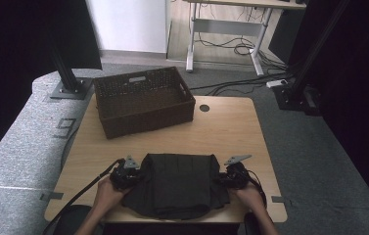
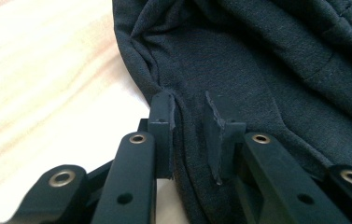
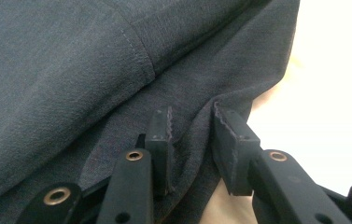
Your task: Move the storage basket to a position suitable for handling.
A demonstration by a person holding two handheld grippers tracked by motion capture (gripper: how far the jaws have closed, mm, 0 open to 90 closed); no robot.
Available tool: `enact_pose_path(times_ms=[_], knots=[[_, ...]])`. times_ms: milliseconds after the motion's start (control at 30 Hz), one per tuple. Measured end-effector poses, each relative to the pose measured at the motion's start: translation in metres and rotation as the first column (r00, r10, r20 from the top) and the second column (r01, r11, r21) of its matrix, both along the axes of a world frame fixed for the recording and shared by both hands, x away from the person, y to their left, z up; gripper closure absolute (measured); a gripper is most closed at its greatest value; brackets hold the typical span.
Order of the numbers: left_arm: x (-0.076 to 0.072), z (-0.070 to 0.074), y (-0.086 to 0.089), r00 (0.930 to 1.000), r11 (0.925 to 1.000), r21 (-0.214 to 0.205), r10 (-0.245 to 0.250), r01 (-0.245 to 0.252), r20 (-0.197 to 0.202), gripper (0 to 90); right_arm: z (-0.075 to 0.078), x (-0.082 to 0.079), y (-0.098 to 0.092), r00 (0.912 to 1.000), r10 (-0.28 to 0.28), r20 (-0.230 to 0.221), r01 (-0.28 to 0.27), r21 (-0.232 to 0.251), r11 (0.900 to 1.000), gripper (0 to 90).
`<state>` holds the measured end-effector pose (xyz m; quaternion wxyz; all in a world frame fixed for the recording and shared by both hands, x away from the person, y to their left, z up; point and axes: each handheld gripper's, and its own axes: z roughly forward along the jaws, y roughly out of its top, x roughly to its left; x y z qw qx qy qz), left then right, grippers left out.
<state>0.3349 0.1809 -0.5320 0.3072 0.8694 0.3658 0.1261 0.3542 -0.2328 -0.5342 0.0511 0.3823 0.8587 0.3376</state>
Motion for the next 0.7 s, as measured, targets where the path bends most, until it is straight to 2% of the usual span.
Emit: enact_pose_path(times_ms=[367, 700], knots=[[-0.036, 0.001, 0.007, 0.9993, 0.9994, 0.004, -0.035, 0.035, -0.015, 71.2, 0.000, -0.028, 0.003, 0.9989, 0.047, -0.006, -0.047, 0.002, 0.9989, 63.7], [-0.058, 0.001, 0.008, 0.9986, 0.9988, 0.003, -0.049, 0.049, -0.018, 70.5, 0.001, -0.051, 0.004, 0.9971, 0.074, -0.018, -0.074, 0.000, 0.9973, 63.4]])
